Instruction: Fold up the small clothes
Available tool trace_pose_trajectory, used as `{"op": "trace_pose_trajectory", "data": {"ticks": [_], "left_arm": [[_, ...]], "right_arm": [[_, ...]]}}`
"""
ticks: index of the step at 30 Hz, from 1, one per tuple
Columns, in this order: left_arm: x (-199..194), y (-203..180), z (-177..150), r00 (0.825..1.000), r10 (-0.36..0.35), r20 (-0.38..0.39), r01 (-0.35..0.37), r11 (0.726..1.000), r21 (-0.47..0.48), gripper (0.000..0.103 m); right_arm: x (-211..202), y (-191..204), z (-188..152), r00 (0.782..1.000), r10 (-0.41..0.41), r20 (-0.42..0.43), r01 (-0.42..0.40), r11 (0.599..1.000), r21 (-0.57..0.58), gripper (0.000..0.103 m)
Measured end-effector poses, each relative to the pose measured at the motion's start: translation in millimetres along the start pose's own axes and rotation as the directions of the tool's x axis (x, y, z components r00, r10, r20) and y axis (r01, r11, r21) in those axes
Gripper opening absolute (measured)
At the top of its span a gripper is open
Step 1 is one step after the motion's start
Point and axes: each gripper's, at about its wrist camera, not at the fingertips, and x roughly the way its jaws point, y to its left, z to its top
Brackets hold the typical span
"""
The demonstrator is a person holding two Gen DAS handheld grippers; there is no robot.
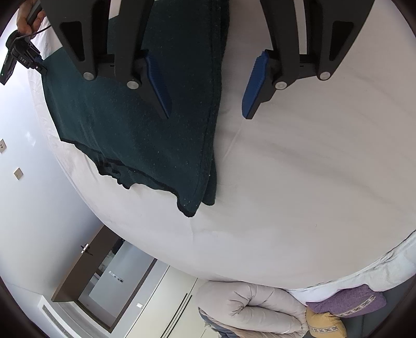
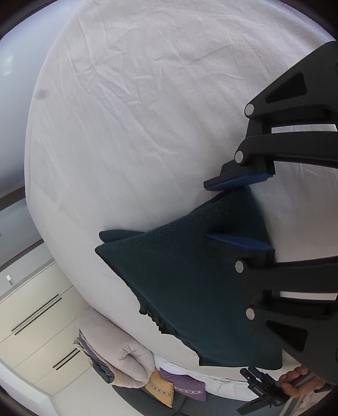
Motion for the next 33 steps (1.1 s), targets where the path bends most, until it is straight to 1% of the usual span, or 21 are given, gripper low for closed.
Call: {"op": "trace_pose_trajectory", "data": {"ticks": [2,4,6,8,12,13,14,15,16,17,18,19,22,28,31,33], "left_arm": [[1,0,-1,1.0,0.003,-0.003,-0.003,1.0,-0.002,0.059],[3,0,-2,1.0,0.006,-0.01,-0.006,1.0,0.0,0.059],[5,0,-4,1.0,0.006,-0.019,-0.006,1.0,0.002,0.059],[7,-1,-5,1.0,0.011,-0.023,-0.011,1.0,0.01,0.059],[10,-2,-5,0.999,0.018,-0.029,-0.017,1.0,0.017,0.059],[11,-2,-5,0.999,0.02,-0.03,-0.02,1.0,0.019,0.058],[12,-3,-5,0.999,0.022,-0.031,-0.021,1.0,0.022,0.056],[13,-3,-6,0.999,0.021,-0.035,-0.02,0.999,0.027,0.049],[14,-4,-6,0.999,0.018,-0.039,-0.017,0.999,0.032,0.04],[15,-6,-7,0.999,0.01,-0.044,-0.009,0.999,0.038,0.034],[16,-7,-7,0.999,0.005,-0.048,-0.003,0.999,0.045,0.026],[17,-9,-8,0.999,0.009,-0.048,-0.006,0.998,0.055,0.023],[17,-14,-9,0.999,0.032,-0.037,-0.028,0.995,0.092,0.019],[19,-17,-11,0.998,0.053,-0.039,-0.048,0.992,0.119,0.017],[20,-18,-12,0.997,0.07,-0.043,-0.063,0.989,0.136,0.017],[21,-17,-12,0.996,0.072,-0.05,-0.065,0.989,0.13,0.017]], "right_arm": [[0,3,1,1.0,-0.018,0.002,0.018,0.999,-0.028,0.025],[-8,6,-2,0.999,-0.041,0.013,0.042,0.997,-0.062,0.023],[-13,10,-2,0.998,-0.054,0.026,0.056,0.995,-0.085,0.023],[-21,9,-5,0.999,-0.046,0.027,0.048,0.995,-0.093,0.023],[-21,4,-6,0.999,-0.039,0.017,0.04,0.996,-0.083,0.023],[-21,4,-6,0.999,-0.04,0.018,0.041,0.995,-0.087,0.021],[-22,5,-7,0.999,-0.045,0.021,0.046,0.994,-0.095,0.014],[-22,6,-7,0.998,-0.054,0.025,0.056,0.993,-0.104,0.012],[-22,8,-7,0.998,-0.059,0.027,0.062,0.992,-0.106,0.007],[-23,7,-7,0.998,-0.065,0.026,0.067,0.992,-0.103,0.006],[-24,7,-7,0.998,-0.065,0.024,0.067,0.993,-0.093,0.006],[-26,6,-8,0.998,-0.065,0.023,0.067,0.994,-0.082,0.005],[-31,6,-12,0.998,-0.069,0.015,0.07,0.995,-0.069,0.005],[-36,-4,-21,0.997,-0.075,-0.005,0.075,0.996,-0.043,0.004],[-34,-13,-23,0.998,-0.059,-0.011,0.059,0.998,-0.007,0.004],[-31,-14,-24,0.998,-0.057,-0.013,0.057,0.998,-0.001,0.004]]}}
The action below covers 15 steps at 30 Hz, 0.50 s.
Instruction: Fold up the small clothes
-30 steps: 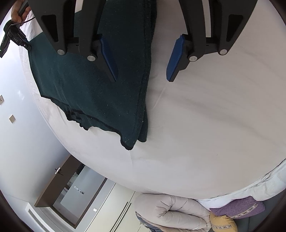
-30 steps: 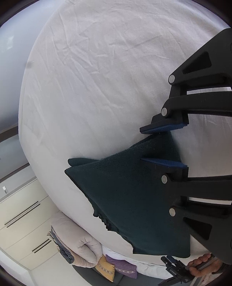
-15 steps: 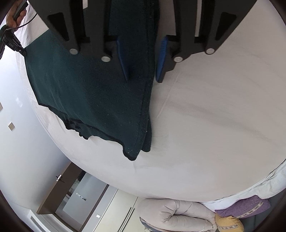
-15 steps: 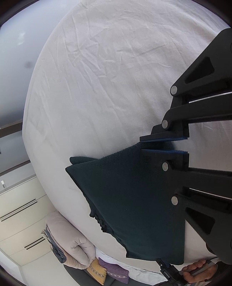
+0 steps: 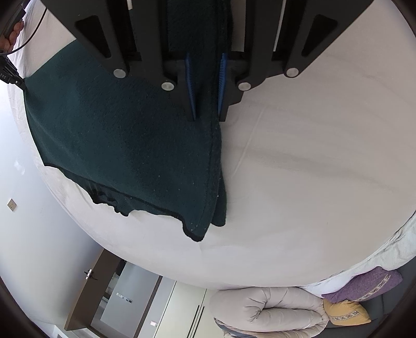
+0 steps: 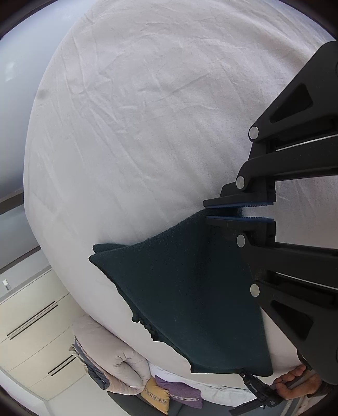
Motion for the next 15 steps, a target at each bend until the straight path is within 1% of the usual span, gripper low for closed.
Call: {"op": "trace_pose_trajectory", "data": {"ticks": [2,4,6,7,8,9,11,13,15], "left_arm": [[0,1,0,1.0,-0.001,-0.007,0.001,1.0,-0.006,0.017],[1,1,0,1.0,-0.002,-0.011,0.002,1.0,-0.01,0.017],[0,4,0,1.0,-0.012,-0.013,0.012,1.0,-0.023,0.017],[0,5,0,1.0,-0.018,-0.016,0.017,0.999,-0.031,0.017],[0,6,0,1.0,-0.02,-0.019,0.02,0.999,-0.036,0.017],[0,6,0,1.0,-0.021,-0.02,0.02,0.999,-0.037,0.017],[-1,5,0,1.0,-0.022,-0.023,0.021,0.999,-0.039,0.017],[-1,5,0,0.999,-0.025,-0.027,0.024,0.999,-0.04,0.015],[-2,4,0,0.999,-0.027,-0.03,0.026,0.999,-0.04,0.012]], "right_arm": [[3,-1,0,1.0,0.004,-0.006,-0.004,1.0,0.0,0.004],[9,-3,-2,0.999,0.03,-0.029,-0.03,1.0,-0.004,0.005],[8,-12,-1,0.997,0.075,-0.023,-0.074,0.997,0.029,0.008],[5,-16,0,0.996,0.088,-0.021,-0.087,0.995,0.047,0.012],[1,-16,0,0.997,0.082,-0.017,-0.081,0.995,0.055,0.02],[-5,-16,-1,0.998,0.057,-0.001,-0.057,0.997,0.055,0.024],[-16,-11,0,0.999,0.008,0.044,-0.01,0.999,0.05,0.045],[-30,-3,2,0.994,0.003,0.108,-0.009,0.998,0.054,0.046],[-35,13,5,0.991,0.042,0.128,-0.047,0.998,0.036,0.046]]}}
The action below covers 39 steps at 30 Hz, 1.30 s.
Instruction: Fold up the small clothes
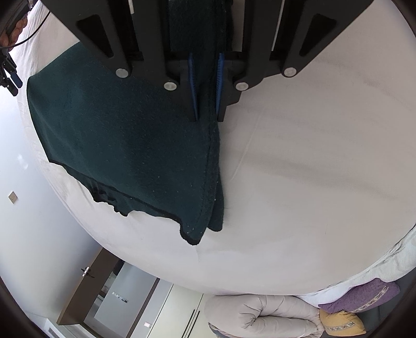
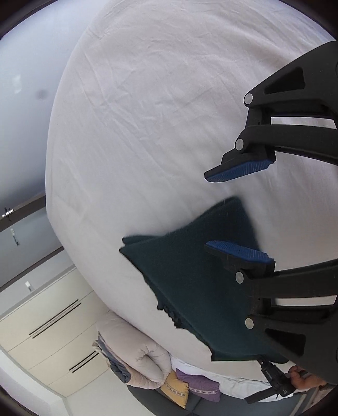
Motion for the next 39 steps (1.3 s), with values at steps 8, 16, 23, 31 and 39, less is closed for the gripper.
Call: {"op": "trace_pose_trajectory", "data": {"ticks": [8,16,23,31,39], "left_arm": [[-6,2,-4,1.0,-0.004,-0.013,0.004,1.0,-0.002,0.007],[-7,10,-3,1.0,0.0,-0.01,0.0,0.998,-0.056,0.035],[-45,10,10,0.985,0.061,0.159,-0.055,0.997,-0.046,0.048],[-11,-1,6,0.997,0.018,0.074,-0.017,1.0,-0.015,0.048],[6,6,2,0.999,0.046,0.022,-0.045,0.998,-0.044,0.05]], "right_arm": [[24,93,-19,0.986,0.13,-0.1,-0.144,0.977,-0.156,0.046],[67,177,-29,0.959,0.2,-0.202,-0.25,0.931,-0.266,0.046],[121,258,-24,0.869,0.37,-0.329,-0.45,0.867,-0.213,0.047],[236,318,-38,0.639,0.61,-0.469,-0.613,0.772,0.169,0.049],[291,344,-26,0.651,0.616,-0.443,-0.573,0.782,0.245,0.048]]}}
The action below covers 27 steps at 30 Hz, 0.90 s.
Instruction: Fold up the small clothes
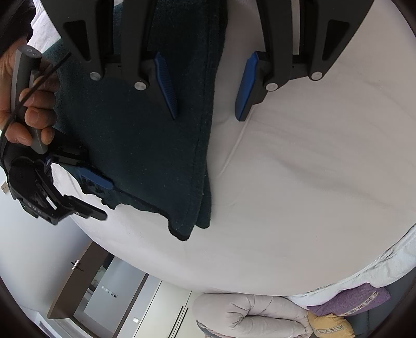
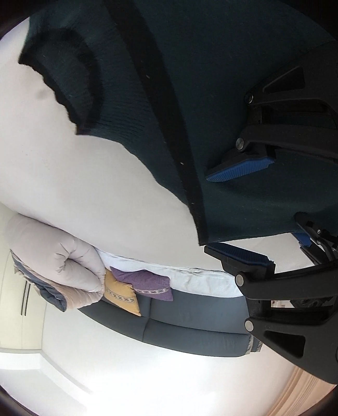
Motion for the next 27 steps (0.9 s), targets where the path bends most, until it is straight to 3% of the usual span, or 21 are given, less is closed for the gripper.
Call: {"op": "trace_pose_trajectory", "data": {"ticks": [4,7,10,12,14,16,18,20,22,24,26,27], "left_arm": [[0,3,1,1.0,-0.016,-0.002,0.016,1.0,-0.021,0.05],[-1,7,0,1.0,-0.025,-0.004,0.025,0.999,-0.033,0.05],[-2,11,0,0.999,-0.035,-0.006,0.035,0.998,-0.057,0.05],[-3,17,1,0.999,-0.049,-0.008,0.048,0.995,-0.087,0.05],[-5,20,0,0.998,-0.06,-0.007,0.059,0.991,-0.117,0.05],[-9,24,-1,0.998,-0.068,-0.001,0.067,0.986,-0.153,0.05],[-10,30,-3,0.997,-0.078,0.004,0.078,0.979,-0.188,0.05],[-12,35,-3,0.996,-0.087,0.007,0.086,0.972,-0.218,0.05],[-14,40,-3,0.996,-0.088,0.014,0.089,0.965,-0.247,0.05],[-17,46,-4,0.996,-0.092,0.022,0.094,0.954,-0.284,0.05],[-17,51,-3,0.994,-0.106,0.019,0.106,0.945,-0.309,0.05],[-16,52,-4,0.994,-0.111,0.016,0.11,0.943,-0.314,0.05]], "right_arm": [[-49,-41,22,0.988,-0.024,0.151,0.009,0.995,0.098,0.044],[-95,-64,38,0.962,-0.068,0.263,0.035,0.992,0.125,0.04],[-144,-76,48,0.905,-0.19,0.381,0.133,0.976,0.171,0.044],[-168,-78,46,0.85,-0.267,0.455,0.168,0.955,0.245,0.048],[-159,-64,45,0.884,-0.204,0.42,0.134,0.972,0.191,0.054],[-118,-36,45,0.949,-0.122,0.289,0.098,0.99,0.098,0.054],[-60,-8,39,0.988,-0.072,0.135,0.07,0.997,0.021,0.054],[2,12,26,0.999,-0.039,-0.016,0.038,0.999,-0.023,0.055],[52,22,14,0.995,-0.06,-0.078,0.056,0.997,-0.048,0.055],[74,36,8,0.996,-0.094,-0.005,0.094,0.991,-0.094,0.062],[78,43,2,0.998,-0.053,0.033,0.056,0.996,-0.071,0.088],[84,50,5,0.998,-0.045,0.036,0.047,0.996,-0.07,0.089]]}}
